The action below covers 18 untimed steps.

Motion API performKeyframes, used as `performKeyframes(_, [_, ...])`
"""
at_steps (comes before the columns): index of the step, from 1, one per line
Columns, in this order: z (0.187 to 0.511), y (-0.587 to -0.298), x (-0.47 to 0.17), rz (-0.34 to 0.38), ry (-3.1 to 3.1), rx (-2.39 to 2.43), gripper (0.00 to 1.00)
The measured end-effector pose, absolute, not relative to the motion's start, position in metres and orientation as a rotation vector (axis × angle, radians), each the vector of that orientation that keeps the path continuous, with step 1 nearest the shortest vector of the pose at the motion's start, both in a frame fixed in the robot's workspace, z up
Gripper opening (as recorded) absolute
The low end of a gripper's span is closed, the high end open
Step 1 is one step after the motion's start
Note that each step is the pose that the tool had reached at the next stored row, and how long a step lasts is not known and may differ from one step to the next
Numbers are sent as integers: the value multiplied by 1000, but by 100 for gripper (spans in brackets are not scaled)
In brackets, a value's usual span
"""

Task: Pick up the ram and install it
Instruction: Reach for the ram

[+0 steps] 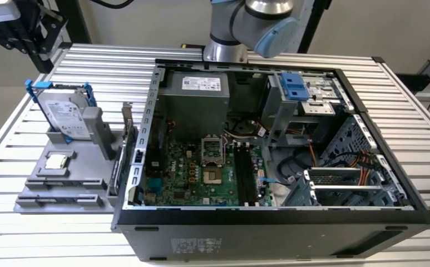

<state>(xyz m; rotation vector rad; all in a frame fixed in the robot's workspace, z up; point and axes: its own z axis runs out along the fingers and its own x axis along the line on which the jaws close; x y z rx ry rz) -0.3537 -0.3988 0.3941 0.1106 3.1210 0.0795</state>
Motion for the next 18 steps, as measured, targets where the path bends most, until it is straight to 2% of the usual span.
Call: performKeyframes(18, [394, -412, -354, 80, 3121, 111, 0])
